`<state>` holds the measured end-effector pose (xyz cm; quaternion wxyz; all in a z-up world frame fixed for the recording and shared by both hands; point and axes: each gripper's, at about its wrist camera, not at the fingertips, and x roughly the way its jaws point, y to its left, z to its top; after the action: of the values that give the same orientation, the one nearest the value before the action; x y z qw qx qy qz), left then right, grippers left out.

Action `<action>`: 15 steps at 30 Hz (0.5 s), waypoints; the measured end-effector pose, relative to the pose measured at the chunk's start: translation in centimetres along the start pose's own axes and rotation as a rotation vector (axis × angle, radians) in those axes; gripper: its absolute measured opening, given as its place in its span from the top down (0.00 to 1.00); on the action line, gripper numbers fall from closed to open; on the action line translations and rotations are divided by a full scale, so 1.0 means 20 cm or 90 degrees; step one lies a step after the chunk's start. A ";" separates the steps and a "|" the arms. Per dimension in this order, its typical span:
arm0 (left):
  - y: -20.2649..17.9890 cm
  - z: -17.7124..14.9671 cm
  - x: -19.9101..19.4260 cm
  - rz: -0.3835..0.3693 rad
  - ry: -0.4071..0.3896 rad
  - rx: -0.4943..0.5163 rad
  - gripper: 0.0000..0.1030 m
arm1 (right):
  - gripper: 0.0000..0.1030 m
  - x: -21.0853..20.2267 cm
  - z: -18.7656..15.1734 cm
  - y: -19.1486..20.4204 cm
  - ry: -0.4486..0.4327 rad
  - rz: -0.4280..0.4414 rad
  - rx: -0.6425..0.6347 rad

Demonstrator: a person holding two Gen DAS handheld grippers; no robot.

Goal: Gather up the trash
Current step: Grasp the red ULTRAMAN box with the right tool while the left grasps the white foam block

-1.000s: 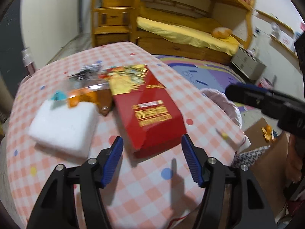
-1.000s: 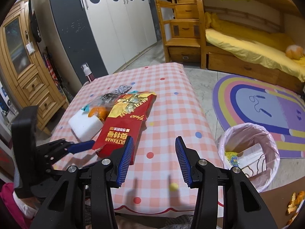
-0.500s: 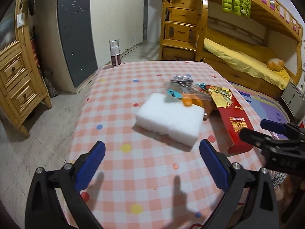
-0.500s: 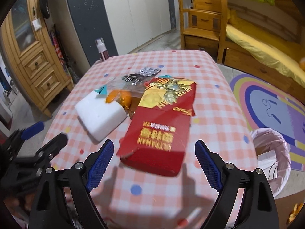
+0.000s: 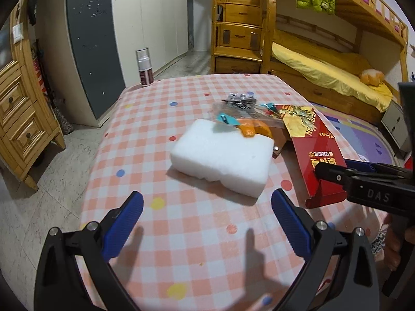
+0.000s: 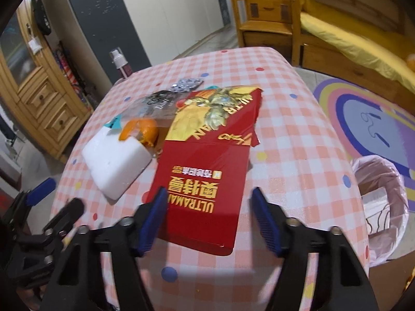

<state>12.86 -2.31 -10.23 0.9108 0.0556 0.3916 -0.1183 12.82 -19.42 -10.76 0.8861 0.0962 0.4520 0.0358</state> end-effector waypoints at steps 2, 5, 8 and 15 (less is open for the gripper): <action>-0.02 0.02 0.02 -0.004 0.001 0.006 0.09 | 0.59 -0.03 0.00 0.00 -0.009 0.004 -0.006; -0.07 0.05 0.04 -0.019 0.005 0.020 0.18 | 0.78 -0.06 0.01 -0.02 -0.019 0.025 0.005; -0.12 0.06 0.09 -0.026 0.021 0.036 0.26 | 0.86 -0.11 0.01 -0.05 -0.025 0.057 0.020; -0.17 0.07 0.15 -0.022 0.035 0.042 0.68 | 0.90 -0.20 0.01 -0.02 -0.041 0.066 -0.007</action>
<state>14.96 -6.34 -11.34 0.8952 0.0819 0.4134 -0.1449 10.61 -20.50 -7.52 0.8976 0.1156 0.4176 0.0811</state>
